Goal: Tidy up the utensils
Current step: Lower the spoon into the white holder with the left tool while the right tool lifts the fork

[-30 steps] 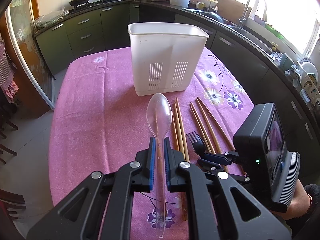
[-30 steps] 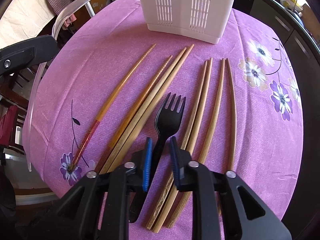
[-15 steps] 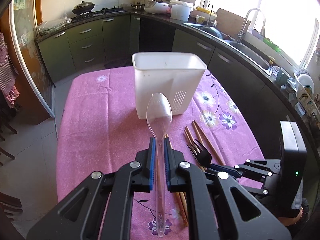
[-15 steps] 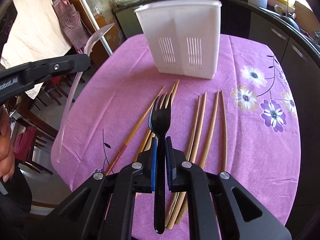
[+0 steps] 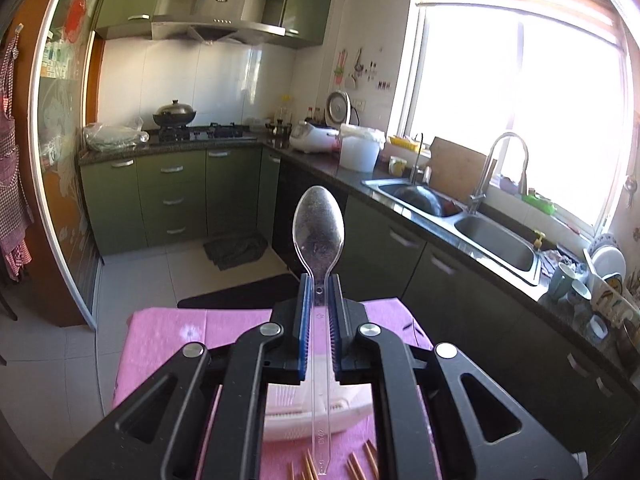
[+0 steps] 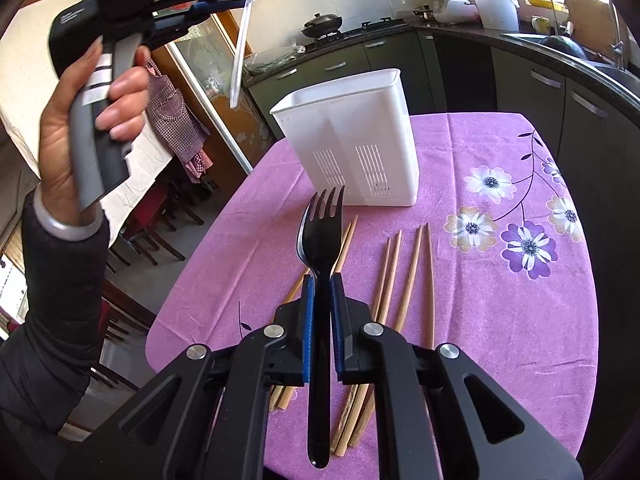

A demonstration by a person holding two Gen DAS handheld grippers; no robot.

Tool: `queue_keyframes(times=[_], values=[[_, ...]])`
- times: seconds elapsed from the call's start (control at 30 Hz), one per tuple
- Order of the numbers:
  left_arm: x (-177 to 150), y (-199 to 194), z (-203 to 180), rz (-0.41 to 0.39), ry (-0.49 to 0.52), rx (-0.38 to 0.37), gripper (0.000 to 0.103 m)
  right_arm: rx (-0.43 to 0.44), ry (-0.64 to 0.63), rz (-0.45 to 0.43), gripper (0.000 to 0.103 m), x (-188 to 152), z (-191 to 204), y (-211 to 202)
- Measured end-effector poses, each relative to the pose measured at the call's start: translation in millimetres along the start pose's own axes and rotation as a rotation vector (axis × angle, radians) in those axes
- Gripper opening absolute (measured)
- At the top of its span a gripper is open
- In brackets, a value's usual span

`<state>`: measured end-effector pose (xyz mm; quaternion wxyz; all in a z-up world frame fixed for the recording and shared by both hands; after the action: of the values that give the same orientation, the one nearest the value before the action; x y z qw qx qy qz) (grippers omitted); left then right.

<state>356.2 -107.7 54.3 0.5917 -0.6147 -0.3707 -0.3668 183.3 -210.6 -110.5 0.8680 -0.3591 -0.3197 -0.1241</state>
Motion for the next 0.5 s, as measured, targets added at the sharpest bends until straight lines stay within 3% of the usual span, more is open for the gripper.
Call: queue_keyframes(times=[0.2, 0.5], values=[[12, 42, -7, -0.083, 0.001, 0.062, 0.008, 0.008, 0.011, -0.056, 0.009, 10, -6, -15], [-26, 72, -8, -0.058, 0.037, 0.106, 0.008, -0.003, -0.015, -0.096, 0.009, 31, -6, -22]])
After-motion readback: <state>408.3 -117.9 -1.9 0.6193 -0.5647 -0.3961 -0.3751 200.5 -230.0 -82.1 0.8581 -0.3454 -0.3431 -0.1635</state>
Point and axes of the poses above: each gripper's, at about its wrist camera, not at the fingertips, and y roughly the way its jaws point, z to its left, x to its top, the point moved 9 cm from there along y, roughly the way its jaws point, and after that the axes turned 13 degrees about x, right-handed, at the moved point
